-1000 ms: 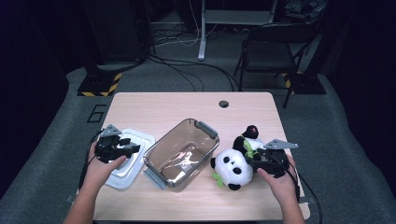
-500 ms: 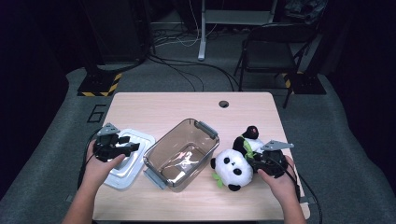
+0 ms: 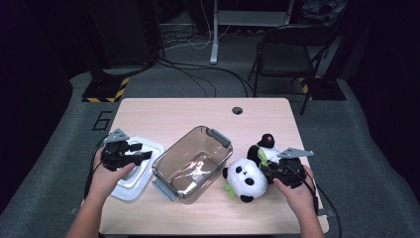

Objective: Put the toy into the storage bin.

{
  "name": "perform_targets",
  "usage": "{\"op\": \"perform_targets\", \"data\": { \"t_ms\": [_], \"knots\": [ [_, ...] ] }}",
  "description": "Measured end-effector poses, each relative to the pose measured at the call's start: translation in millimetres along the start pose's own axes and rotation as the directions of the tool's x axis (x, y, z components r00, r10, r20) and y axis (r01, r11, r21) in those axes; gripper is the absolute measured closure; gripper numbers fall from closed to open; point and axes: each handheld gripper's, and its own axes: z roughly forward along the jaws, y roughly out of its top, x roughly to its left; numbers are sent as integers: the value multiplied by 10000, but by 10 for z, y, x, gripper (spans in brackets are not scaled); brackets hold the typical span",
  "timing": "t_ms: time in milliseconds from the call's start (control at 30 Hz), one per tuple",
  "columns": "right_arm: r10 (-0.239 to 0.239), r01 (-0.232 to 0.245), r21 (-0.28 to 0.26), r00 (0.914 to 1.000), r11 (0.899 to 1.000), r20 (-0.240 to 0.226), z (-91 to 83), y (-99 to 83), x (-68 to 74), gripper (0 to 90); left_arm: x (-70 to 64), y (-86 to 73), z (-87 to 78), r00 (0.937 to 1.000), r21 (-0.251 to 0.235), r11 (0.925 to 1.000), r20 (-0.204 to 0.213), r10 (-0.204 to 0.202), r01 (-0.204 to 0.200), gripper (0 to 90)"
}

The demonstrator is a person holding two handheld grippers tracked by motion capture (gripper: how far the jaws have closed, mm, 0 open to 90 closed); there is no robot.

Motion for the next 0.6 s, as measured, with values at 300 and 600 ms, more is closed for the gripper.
{"op": "perform_targets", "data": {
  "t_ms": [300,600],
  "knots": [
    [23,-23,-97,10000,10000,-9,-71,100,49,686,-45,41,27,9997,4,10000,242,93,-93,436],
    [-309,317,174,9986,9993,-436,-144,228,82,684,-151,54,106,9949,130,9992,941,364,-378,452]
  ]
}}
